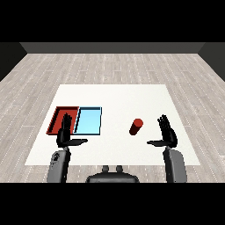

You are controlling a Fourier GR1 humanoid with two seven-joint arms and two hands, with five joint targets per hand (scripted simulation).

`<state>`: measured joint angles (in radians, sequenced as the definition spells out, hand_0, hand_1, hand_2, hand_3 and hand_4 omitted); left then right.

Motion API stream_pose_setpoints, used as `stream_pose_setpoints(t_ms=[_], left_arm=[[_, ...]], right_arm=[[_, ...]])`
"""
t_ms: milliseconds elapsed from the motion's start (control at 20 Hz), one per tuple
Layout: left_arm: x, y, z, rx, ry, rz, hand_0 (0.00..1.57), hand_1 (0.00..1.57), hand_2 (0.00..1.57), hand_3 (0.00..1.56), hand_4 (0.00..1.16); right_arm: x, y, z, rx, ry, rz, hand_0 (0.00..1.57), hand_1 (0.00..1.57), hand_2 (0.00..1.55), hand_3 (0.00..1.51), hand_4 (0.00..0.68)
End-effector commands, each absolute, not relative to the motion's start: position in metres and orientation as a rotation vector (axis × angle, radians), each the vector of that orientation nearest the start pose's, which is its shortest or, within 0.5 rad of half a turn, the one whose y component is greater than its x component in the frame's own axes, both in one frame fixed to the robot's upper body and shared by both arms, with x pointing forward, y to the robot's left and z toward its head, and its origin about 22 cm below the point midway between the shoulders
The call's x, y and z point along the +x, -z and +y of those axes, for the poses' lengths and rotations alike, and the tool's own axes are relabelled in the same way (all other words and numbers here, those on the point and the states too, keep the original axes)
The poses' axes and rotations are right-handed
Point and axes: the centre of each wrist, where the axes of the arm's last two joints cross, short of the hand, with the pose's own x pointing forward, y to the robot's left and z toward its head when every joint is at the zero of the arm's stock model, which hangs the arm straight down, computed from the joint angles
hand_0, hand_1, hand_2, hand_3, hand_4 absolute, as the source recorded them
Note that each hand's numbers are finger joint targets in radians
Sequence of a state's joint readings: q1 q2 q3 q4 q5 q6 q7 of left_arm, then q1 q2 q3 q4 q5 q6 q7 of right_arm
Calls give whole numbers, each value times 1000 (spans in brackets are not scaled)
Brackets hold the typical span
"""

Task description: Pick the red can and put it in the red box

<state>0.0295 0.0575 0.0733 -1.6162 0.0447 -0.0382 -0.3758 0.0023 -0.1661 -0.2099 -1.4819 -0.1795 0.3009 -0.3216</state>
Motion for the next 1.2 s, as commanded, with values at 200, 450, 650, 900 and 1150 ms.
stream_pose_setpoints(t_ms=[200, 450, 650, 900, 1150], left_arm=[[255, -13, 247, 62, -10, -1970, 0, 0, 0, 0, 0], [229, 18, 249, 15, -27, -1950, 0, 0, 0, 0, 0], [243, -9, 257, 46, -40, -1964, 0, 0, 0, 0, 0], [241, -13, 245, 52, -42, -1967, 0, 0, 0, 0, 0], [224, -13, 255, 16, -39, -1974, 0, 0, 0, 0, 0]], right_arm=[[242, -2, -322, 105, 12, -1834, 0, 0, 0, 0, 0], [251, 5, -311, 107, -19, -1831, 0, 0, 0, 0, 0], [256, 31, -318, 154, 44, -1799, 0, 0, 0, 0, 0], [277, 19, -309, 195, 56, -1771, 0, 0, 0, 0, 0], [271, 45, -297, 191, 79, -1755, 0, 0, 0, 0, 0]])
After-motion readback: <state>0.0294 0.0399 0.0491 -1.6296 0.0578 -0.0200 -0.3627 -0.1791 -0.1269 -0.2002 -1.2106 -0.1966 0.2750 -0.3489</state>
